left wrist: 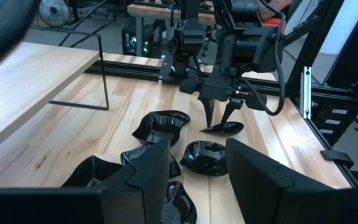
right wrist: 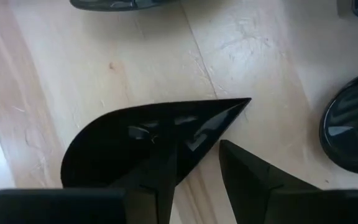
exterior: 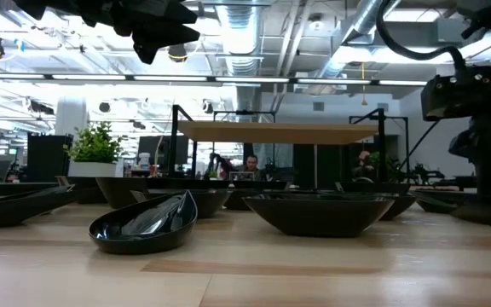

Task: Pick & Place Mini shaped plates
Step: Put the black drop shaped plate on the shelf

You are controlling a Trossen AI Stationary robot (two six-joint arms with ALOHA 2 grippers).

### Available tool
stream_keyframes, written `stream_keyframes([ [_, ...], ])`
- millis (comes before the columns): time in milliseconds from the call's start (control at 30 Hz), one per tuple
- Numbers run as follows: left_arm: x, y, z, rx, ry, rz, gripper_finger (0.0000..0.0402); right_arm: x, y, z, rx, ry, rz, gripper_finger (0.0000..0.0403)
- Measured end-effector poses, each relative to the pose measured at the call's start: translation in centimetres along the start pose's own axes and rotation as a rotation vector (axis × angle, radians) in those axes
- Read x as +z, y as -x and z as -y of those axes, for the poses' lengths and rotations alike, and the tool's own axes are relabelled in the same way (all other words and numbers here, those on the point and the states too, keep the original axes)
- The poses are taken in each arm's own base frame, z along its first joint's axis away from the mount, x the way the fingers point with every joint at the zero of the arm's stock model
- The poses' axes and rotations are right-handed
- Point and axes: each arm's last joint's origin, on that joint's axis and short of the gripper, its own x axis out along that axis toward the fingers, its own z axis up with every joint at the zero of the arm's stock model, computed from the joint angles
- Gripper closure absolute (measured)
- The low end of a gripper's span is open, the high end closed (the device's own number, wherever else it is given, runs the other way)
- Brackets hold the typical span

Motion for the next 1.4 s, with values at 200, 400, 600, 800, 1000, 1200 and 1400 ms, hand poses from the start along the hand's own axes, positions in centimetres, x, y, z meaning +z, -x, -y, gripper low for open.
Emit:
stream_keyframes([
  [200,0.0,0.0,0.0,0.0,0.0,0.0,0.0243,0.07,0.3,-0.11,0.032,0.002,-0.003,0.0285],
  [400,0.0,0.0,0.0,0.0,0.0,0.0,0.0243,0.06,0.26,-0.11,0.03,0.007,-0.003,0.0285],
  [600,0.0,0.0,0.0,0.0,0.0,0.0,0.0243,0.06,0.26,-0.11,0.03,0.007,-0.004,0.0285],
  [800,0.0,0.0,0.0,0.0,0.0,0.0,0.0243,0.06,0.26,-0.1,0.03,0.007,-0.004,0.0304],
  [1000,0.0,0.0,0.0,0.0,0.0,0.0,0.0243,0.01,0.26,-0.16,0.047,0.017,-0.023,0.0342],
  [1200,0.0,0.0,0.0,0.0,0.0,0.0,0.0243,0.04,0.26,-0.21,0.055,0.029,-0.022,0.0377],
  [1400,0.03,0.0,0.0,0.0,0.0,0.003,0.0243,0.07,0.29,-0.25,0.06,0.044,-0.02,0.0399],
])
